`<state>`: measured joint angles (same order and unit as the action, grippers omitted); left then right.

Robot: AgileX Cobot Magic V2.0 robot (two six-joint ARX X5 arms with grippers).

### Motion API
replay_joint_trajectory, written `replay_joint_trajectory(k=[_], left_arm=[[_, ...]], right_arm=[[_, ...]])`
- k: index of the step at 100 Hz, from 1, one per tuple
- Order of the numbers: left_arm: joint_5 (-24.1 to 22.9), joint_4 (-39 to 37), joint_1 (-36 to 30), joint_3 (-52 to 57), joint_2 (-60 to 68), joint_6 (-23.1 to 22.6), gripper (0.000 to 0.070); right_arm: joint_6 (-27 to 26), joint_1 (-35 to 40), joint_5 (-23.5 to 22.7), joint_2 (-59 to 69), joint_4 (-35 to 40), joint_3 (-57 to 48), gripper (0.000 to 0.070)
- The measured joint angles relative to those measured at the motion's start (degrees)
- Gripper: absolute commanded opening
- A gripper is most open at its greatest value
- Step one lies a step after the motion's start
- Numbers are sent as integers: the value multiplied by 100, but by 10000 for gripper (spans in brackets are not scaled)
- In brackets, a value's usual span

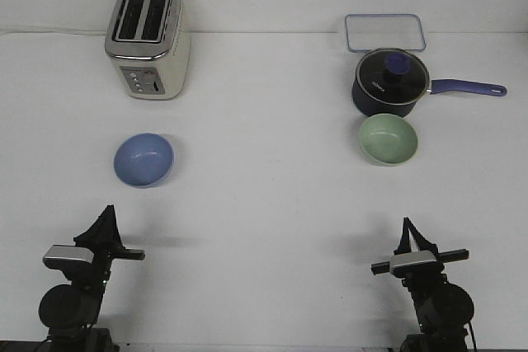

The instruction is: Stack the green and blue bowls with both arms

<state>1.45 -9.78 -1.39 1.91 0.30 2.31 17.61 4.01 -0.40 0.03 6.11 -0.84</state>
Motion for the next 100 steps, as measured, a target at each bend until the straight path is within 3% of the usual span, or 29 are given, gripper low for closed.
replay_joint_trajectory(k=[77,100], left_arm=[[0,-2,0,-2,0,0,15],[0,0,0,-2,0,0,15]], right_arm=[[0,0,0,0,-2,0,0],[-125,0,-184,0,-256,0,0]])
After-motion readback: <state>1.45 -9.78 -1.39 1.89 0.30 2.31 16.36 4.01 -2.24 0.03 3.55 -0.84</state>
